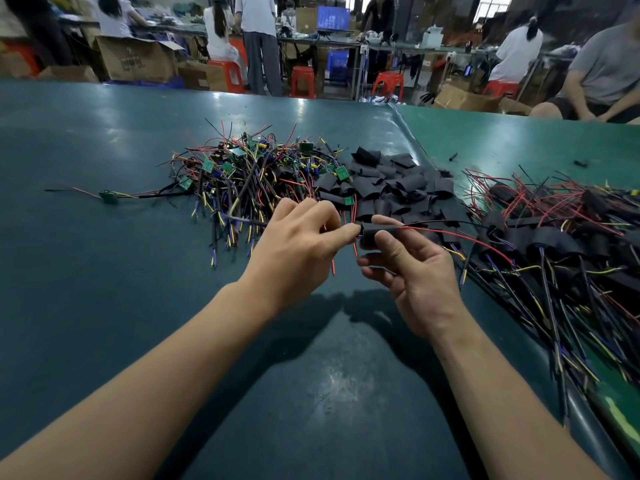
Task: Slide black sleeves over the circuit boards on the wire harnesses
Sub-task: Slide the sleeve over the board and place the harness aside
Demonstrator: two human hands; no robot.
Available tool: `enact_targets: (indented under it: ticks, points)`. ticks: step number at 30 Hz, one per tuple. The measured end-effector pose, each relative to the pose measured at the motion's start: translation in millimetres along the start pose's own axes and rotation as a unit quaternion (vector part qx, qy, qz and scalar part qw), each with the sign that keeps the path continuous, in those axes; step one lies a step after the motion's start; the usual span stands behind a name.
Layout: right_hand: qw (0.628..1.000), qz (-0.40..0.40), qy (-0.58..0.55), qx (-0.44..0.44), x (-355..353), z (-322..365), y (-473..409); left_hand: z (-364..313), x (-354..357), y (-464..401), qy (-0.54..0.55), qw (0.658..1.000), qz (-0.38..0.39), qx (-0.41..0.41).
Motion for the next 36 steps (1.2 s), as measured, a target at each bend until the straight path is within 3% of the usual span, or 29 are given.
enact_targets:
  ticks: [5, 11, 14, 17, 19, 24, 33, 36]
  points:
    - [0.999, -0.027, -0.019, 0.006, -1.3, 0.8, -2.7, -12.1, -1.0, -11.7, -0.075, 0.997, -0.012, 0.026]
    - [0.997, -0.051, -0.036, 0.038, -2.7, 3.3, -2.1, -13.5, 10.0, -7.6, -0.092, 0.995, -0.007, 0.039]
    - [0.982, -0.172, -0.076, -0.018, -18.3, 12.3, -5.3, 3.2, 12.0, 3.4, -0.086, 0.995, 0.005, -0.053]
    - [0.921, -0.342, -0.171, -0.068, -55.3, 24.5, -0.5, 28.5, 10.1, 24.6, -0.058, 0.984, 0.011, -0.169]
    - [0.882, -0.401, -0.241, -0.062, -74.6, 24.9, 2.5, 50.6, 9.7, 41.2, -0.064, 0.963, 0.028, -0.259]
    - [0.898, -0.37, -0.238, 0.014, -70.2, 14.1, -0.6, 103.6, 1.5, 67.5, -0.079, 0.884, 0.025, -0.459]
    - [0.952, -0.257, -0.152, 0.075, -44.9, 6.6, -3.8, 153.5, -1.5, 51.1, 0.036, 0.804, 0.009, -0.593]
    - [0.968, -0.214, -0.102, 0.083, -36.3, 2.3, -3.1, 148.9, 3.5, 53.5, 0.093, 0.775, -0.044, -0.623]
Point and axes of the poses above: each hand's wrist, its own y-axis away from the middle knuckle, its own x-axis out of the palm, z = x × y, the point moved 4 cm from there along -y, towards the middle knuckle, and after that the axes turned 13 degrees about y, right-handed, at the moved point
